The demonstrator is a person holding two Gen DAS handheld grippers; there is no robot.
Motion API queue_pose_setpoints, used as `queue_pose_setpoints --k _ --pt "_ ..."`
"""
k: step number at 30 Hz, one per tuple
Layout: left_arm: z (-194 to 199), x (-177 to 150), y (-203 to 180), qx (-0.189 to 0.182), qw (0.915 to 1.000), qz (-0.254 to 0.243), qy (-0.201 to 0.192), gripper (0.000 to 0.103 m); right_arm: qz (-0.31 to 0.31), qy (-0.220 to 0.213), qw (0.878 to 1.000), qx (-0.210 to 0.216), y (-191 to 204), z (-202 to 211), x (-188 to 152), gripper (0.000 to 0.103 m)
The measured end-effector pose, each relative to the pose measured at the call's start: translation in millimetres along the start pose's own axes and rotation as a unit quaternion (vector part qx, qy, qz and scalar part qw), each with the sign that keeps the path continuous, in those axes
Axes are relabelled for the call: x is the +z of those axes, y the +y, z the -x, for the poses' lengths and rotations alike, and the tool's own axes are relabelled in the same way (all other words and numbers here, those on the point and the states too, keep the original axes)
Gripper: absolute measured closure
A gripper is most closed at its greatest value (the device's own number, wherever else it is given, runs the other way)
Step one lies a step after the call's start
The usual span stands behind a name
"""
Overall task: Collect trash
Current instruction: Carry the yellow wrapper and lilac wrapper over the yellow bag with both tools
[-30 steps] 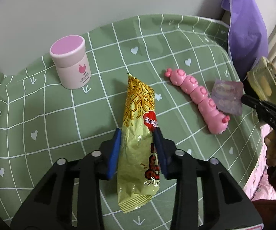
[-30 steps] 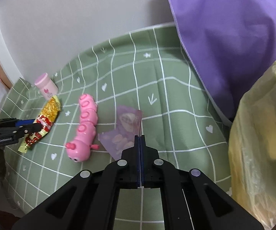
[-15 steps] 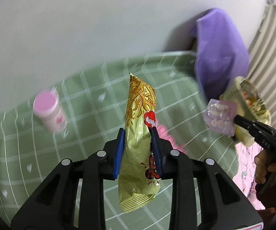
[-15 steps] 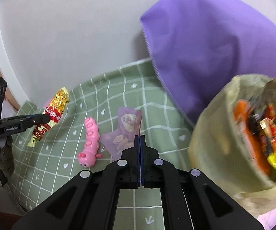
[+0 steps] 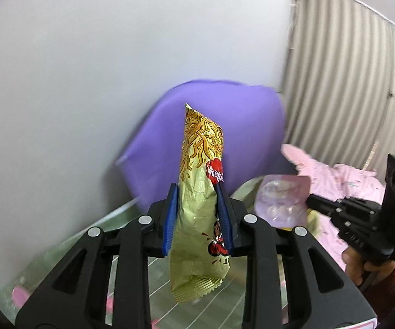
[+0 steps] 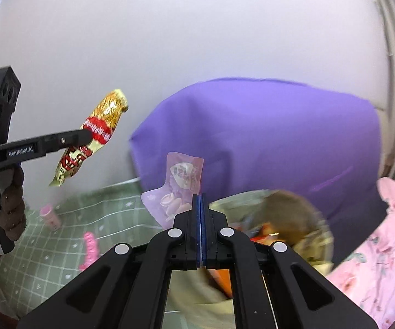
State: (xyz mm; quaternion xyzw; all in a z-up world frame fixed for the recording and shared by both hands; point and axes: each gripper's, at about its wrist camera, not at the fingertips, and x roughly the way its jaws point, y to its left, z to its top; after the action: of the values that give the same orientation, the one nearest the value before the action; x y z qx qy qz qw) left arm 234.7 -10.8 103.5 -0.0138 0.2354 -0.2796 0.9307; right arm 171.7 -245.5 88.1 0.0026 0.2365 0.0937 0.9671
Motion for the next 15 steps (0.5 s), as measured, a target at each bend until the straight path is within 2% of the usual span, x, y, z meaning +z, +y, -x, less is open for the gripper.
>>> queue_pose_setpoints --k 4,8,15 --pt "-21 20 -41 -0.048 0.9987 -0.017 -0.01 0.076 -0.014 -0.011 0.999 -0.037 -34 15 1 0.1" --pt "-50 28 -70 -0.091 0.9956 -0.021 0.002 0.076 -0.035 -0.013 0.997 -0.063 -66 22 -7 0.1" --pt "-101 26 -106 -0.139 0.9895 -0.018 0.034 0.076 -0.058 0.008 0.995 -0.075 -107 14 -25 0.1"
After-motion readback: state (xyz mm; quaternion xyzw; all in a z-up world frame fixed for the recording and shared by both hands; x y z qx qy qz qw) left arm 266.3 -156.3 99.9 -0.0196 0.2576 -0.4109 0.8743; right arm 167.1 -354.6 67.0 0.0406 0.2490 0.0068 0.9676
